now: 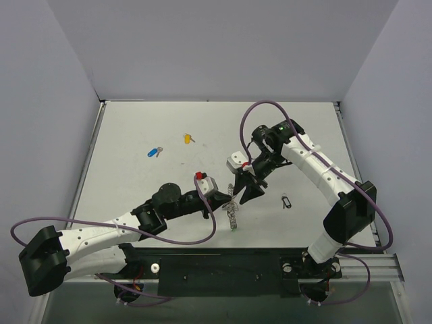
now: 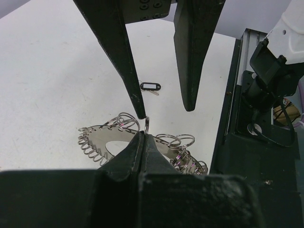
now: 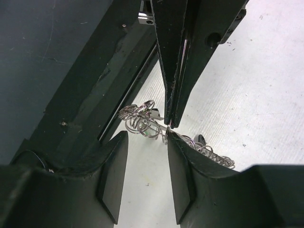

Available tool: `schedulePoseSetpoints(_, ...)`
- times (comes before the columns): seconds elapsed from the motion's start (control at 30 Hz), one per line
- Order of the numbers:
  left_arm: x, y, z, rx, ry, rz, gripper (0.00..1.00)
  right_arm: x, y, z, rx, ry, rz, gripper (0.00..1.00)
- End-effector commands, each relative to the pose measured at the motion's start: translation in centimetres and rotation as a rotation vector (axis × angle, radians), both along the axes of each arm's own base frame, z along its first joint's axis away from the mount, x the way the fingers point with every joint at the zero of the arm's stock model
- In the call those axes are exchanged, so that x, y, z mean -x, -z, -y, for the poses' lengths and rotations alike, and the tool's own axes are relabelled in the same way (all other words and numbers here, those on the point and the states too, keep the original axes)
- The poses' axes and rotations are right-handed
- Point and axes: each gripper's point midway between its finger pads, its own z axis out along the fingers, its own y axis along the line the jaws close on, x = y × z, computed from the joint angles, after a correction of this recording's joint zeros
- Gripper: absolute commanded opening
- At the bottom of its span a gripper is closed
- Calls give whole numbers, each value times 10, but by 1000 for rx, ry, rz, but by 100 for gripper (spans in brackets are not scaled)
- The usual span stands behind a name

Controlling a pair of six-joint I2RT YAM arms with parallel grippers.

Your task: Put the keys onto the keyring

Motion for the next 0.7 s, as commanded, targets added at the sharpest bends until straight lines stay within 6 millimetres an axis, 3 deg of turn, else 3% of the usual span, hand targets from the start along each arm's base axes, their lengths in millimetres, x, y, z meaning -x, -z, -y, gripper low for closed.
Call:
schedulePoseSetpoints(0.0, -2, -37, 5, 115, -6, 50, 0, 29, -9, 9, 64, 1, -159, 33)
schedulePoseSetpoints(0.67, 1, -39, 7, 138, -2, 36, 0, 24, -2, 4, 99, 19, -151, 25)
